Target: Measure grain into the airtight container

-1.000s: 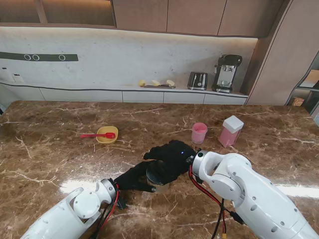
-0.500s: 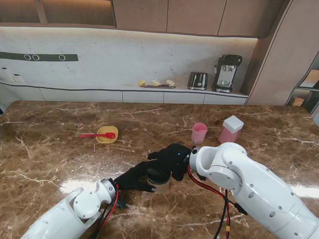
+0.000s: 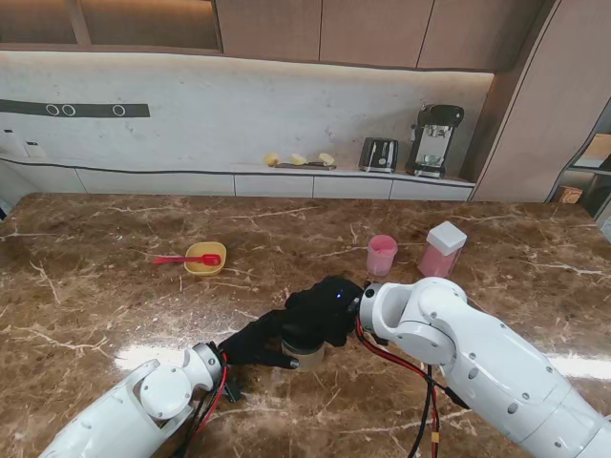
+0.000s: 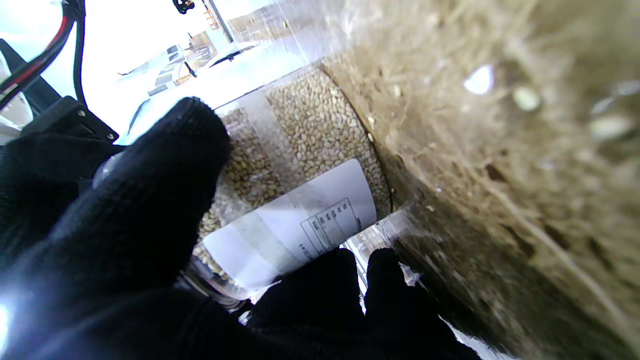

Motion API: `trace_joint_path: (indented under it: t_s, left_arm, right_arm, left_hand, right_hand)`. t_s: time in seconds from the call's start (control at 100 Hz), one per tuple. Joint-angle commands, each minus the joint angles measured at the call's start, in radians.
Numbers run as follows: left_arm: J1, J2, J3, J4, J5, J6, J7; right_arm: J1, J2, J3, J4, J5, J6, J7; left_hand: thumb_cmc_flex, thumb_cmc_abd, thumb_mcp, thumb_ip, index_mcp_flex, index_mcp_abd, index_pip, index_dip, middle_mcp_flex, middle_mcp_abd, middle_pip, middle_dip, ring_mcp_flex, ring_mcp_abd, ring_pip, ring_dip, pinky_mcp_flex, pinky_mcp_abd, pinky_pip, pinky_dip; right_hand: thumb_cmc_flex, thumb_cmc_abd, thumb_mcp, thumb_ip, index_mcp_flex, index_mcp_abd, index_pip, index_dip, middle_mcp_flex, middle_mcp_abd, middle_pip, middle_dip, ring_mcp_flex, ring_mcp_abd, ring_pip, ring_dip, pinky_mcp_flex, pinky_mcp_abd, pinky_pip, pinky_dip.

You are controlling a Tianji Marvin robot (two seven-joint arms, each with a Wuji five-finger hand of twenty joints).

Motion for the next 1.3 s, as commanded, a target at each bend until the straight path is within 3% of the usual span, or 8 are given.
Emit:
trace_joint_path:
  t_s: [0.0, 0.33, 0.51, 0.76, 0.86, 1.01, 1.14, 1.29]
  left_arm:
    - [0.019, 0.004, 0.013, 0.025, 0.007, 0.012, -0.013]
    - [0.024, 0.004, 0.011, 0.023, 0.007, 0.015, -0.013]
    - [0.028, 0.005, 0.005, 0.019, 0.01, 0.017, -0.013]
    - [0.028, 0.006, 0.005, 0.019, 0.01, 0.018, -0.014]
    - [0.03, 0.006, 0.004, 0.017, 0.011, 0.02, -0.014]
    - [0.03, 0.007, 0.004, 0.016, 0.013, 0.02, -0.014]
    - [0.029, 0.007, 0.004, 0.015, 0.013, 0.021, -0.016]
    - [0.028, 0.006, 0.005, 0.016, 0.014, 0.021, -0.014]
  right_arm:
    - [-0.009, -0.01, -0.009, 0.013, 0.005, 0.013, 0.018]
    - [-0.037, -0.027, -0.018, 0.036, -0.014, 0.105, -0.088]
    - [-0.055, -0.034, -0.004, 0.05, -0.005, 0.118, -0.13]
    - [-0.106, -0.037, 0.072, 0.004, -0.014, 0.094, -0.15]
    - [-0.129, -0.035, 0.111, -0.037, -0.031, 0.085, -0.13]
    - [-0.126, -0.023, 0.145, -0.085, -0.049, 0.039, -0.028]
    - [-0.07, -0.005, 0.129, -0.092, -0.033, -0.029, 0.095]
    - [-0.004, 0.005, 0.074, -0.066, -0.002, -0.066, 0.143]
  left_hand:
    - [0.03, 0.058, 0.065, 0.047, 0.044, -0.524, 0.592, 0.003, 0.022, -0.034, 0.009, 0.007, 0.022, 0.131, 0.017, 0.019, 0.088, 0.465, 0.168, 0.058]
    - [0.03, 0.061, 0.062, 0.047, 0.038, -0.528, 0.593, 0.004, 0.02, -0.034, 0.009, 0.007, 0.022, 0.13, 0.016, 0.019, 0.088, 0.466, 0.168, 0.058]
    - [0.031, 0.061, 0.059, 0.047, 0.037, -0.526, 0.596, 0.004, 0.02, -0.033, 0.007, 0.006, 0.02, 0.129, 0.015, 0.018, 0.087, 0.464, 0.168, 0.057]
    - [0.03, 0.06, 0.058, 0.048, 0.041, -0.525, 0.584, -0.006, 0.02, -0.033, 0.007, 0.006, 0.021, 0.13, 0.016, 0.018, 0.088, 0.465, 0.167, 0.057]
    - [0.031, 0.059, 0.059, 0.048, 0.043, -0.522, 0.584, -0.006, 0.021, -0.033, 0.007, 0.006, 0.02, 0.13, 0.016, 0.018, 0.088, 0.466, 0.168, 0.057]
    - [0.031, 0.058, 0.06, 0.048, 0.044, -0.523, 0.585, -0.006, 0.021, -0.032, 0.008, 0.007, 0.021, 0.131, 0.016, 0.018, 0.088, 0.466, 0.168, 0.057]
    - [0.031, 0.058, 0.062, 0.048, 0.043, -0.522, 0.587, -0.005, 0.021, -0.032, 0.008, 0.007, 0.021, 0.13, 0.016, 0.018, 0.089, 0.467, 0.169, 0.057]
    - [0.029, 0.057, 0.063, 0.047, 0.044, -0.523, 0.589, -0.004, 0.021, -0.034, 0.008, 0.007, 0.021, 0.13, 0.016, 0.018, 0.09, 0.467, 0.17, 0.058]
  right_hand:
    - [-0.044, 0.13, -0.05, -0.021, 0.027, 0.004, 0.017, 0.013, 0.115, -0.078, 0.144, 0.078, 0.042, -0.027, 0.048, 0.025, 0.026, -0.008, 0.049, 0.019]
    - [-0.357, 0.362, -0.482, 0.033, 0.1, 0.22, 0.022, -0.049, 0.423, -0.072, 0.169, 0.097, 0.237, 0.004, 0.193, 0.054, 0.132, -0.012, 0.291, 0.013]
    - [-0.519, 0.461, -0.512, 0.052, 0.065, 0.241, -0.011, -0.11, 0.394, -0.055, 0.048, -0.006, 0.198, 0.021, 0.098, 0.0, 0.078, -0.011, 0.267, -0.014]
    - [-0.623, 0.492, -0.483, 0.06, -0.026, 0.231, -0.064, -0.128, 0.136, -0.024, -0.171, -0.181, -0.033, 0.034, -0.216, -0.127, -0.168, 0.025, -0.039, -0.046]
    - [-0.581, 0.454, -0.473, 0.065, -0.061, 0.222, -0.072, -0.111, 0.044, -0.012, -0.213, -0.206, -0.112, 0.039, -0.288, -0.162, -0.224, 0.04, -0.103, -0.027]
    - [-0.201, 0.216, -0.453, 0.088, -0.07, 0.181, -0.072, -0.085, -0.097, 0.023, -0.262, -0.239, -0.248, 0.053, -0.374, -0.224, -0.296, 0.053, -0.215, -0.002]
    - [-0.023, 0.047, -0.057, 0.027, -0.107, 0.108, -0.1, -0.07, -0.164, 0.034, -0.257, -0.255, -0.301, 0.053, -0.387, -0.255, -0.289, 0.041, -0.274, 0.012]
    - [0.066, 0.046, 0.048, 0.021, -0.124, 0.061, -0.114, -0.066, -0.188, 0.031, -0.225, -0.252, -0.3, 0.047, -0.369, -0.254, -0.26, 0.035, -0.272, 0.015]
